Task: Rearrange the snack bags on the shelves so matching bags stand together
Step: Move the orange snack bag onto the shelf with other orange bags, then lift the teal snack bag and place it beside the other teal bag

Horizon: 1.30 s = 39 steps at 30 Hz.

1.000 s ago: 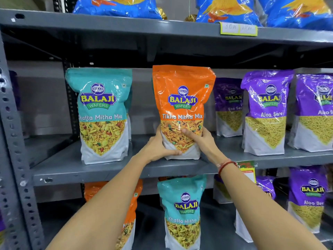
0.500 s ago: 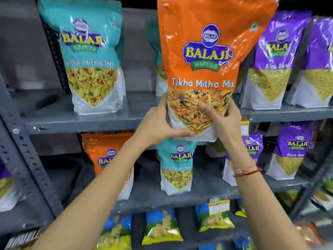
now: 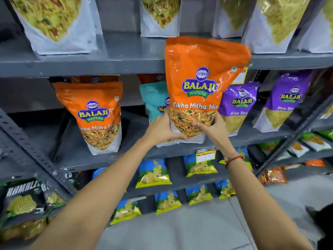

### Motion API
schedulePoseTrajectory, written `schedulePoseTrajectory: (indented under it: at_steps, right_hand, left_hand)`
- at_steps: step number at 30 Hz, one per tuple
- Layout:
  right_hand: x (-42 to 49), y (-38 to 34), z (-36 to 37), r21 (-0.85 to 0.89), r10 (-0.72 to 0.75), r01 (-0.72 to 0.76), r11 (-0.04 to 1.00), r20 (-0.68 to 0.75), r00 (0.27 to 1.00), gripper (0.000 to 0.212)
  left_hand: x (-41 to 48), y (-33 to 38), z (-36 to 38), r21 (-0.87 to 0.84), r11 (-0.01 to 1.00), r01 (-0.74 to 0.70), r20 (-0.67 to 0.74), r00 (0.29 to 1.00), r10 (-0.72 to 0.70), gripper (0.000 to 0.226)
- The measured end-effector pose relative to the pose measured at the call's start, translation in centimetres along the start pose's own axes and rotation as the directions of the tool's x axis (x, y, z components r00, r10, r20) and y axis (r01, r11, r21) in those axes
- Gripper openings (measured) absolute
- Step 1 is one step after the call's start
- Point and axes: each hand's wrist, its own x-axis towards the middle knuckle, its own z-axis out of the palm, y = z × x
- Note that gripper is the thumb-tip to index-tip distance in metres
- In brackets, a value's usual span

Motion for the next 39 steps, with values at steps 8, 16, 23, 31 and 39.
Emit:
schedulePoseTrajectory:
  at_steps: [8,16,23,31,39]
  right_hand:
    - [3.0,6.1,-2.2,-0.189,0.154,-0.113,0.975,0.218,0.964,0.062]
    - [4.7,9.8,-3.5,-0.301,0.228,-0.155,0.941,0.224,0.948,0.073]
    - [4.6,11.6,-3.0,-0.201,0.253,-0.224,0.953,0.131,0.959,0.071]
    - [-6.0,12.2,5.9,-0.319,0.129,-0.187,0.929,-0.195,0.972,0.036]
    - [-1.8,6.8,13.5,-0.150,0.183,-0.185,0.971,-0.024,0.983,0.084]
  left_hand:
    - [2.3,-2.7,8.2,0.013,0.993,0.115,-0.023,0.993,-0.115,0.111]
    - [3.9,-3.2,13.4,-0.032,0.988,0.152,-0.062,0.986,-0.154,0.073]
    - [2.9,-4.0,13.6,-0.183,0.978,0.097,-0.167,0.978,-0.128,0.069]
    - [-2.5,-10.4,9.6,-0.241,0.964,0.114,-0.477,0.851,-0.220,0.044]
    - [1.8,-13.8,6.3,-0.333,0.889,0.315,0.011,0.944,-0.330,0.072]
